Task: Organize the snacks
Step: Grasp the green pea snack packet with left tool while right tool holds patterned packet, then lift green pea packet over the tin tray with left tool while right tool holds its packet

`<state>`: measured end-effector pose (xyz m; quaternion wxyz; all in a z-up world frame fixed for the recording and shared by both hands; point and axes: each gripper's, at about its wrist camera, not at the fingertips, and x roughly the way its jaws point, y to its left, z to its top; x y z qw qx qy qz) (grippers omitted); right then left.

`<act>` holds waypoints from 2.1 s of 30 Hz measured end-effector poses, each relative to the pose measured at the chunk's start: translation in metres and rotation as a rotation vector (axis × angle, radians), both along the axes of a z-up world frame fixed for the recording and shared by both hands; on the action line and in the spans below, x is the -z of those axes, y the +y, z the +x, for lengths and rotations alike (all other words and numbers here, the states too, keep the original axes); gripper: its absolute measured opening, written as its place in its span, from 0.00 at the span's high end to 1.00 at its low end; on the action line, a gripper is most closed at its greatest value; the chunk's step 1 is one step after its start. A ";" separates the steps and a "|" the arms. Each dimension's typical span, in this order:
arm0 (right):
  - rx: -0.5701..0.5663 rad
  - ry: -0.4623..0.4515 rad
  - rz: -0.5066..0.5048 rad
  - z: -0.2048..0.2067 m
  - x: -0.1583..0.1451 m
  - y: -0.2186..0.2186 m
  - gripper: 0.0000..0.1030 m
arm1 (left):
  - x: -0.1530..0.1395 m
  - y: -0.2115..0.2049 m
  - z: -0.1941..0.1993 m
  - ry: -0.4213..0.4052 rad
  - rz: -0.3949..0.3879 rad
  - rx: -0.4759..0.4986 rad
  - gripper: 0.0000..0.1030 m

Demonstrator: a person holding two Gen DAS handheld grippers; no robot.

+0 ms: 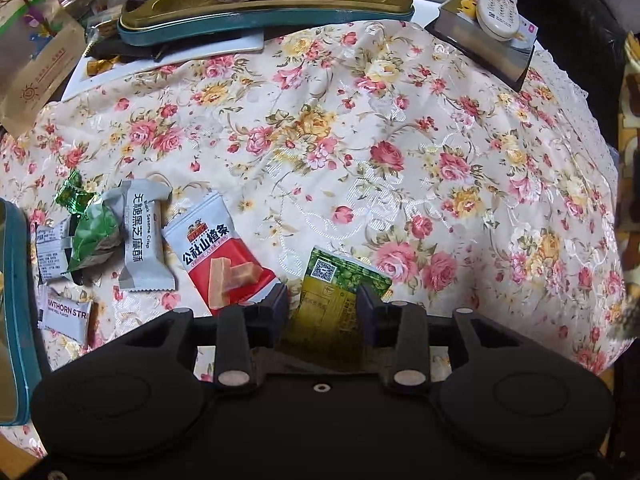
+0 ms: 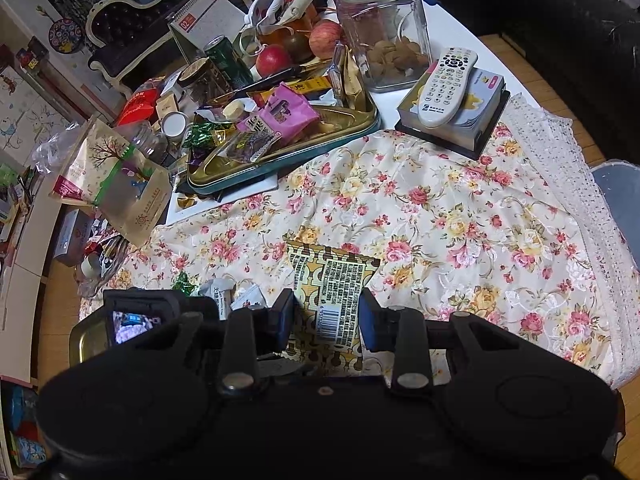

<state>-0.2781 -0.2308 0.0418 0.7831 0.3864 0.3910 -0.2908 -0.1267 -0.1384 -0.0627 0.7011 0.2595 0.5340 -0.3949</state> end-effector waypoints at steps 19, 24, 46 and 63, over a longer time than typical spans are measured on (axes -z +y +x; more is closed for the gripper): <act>0.051 0.005 0.017 -0.004 0.002 -0.010 0.65 | 0.012 -0.001 -0.012 -0.034 0.016 0.002 0.46; 0.068 0.024 0.001 -0.002 0.003 -0.010 0.66 | 0.007 -0.001 0.009 0.031 0.035 -0.098 0.56; -0.049 0.087 0.002 0.074 0.014 0.025 0.66 | -0.100 0.103 0.132 -0.033 -0.104 -0.450 0.57; -0.353 0.038 0.015 0.201 0.011 0.137 0.66 | -0.099 0.242 0.227 -0.084 -0.028 -0.795 0.57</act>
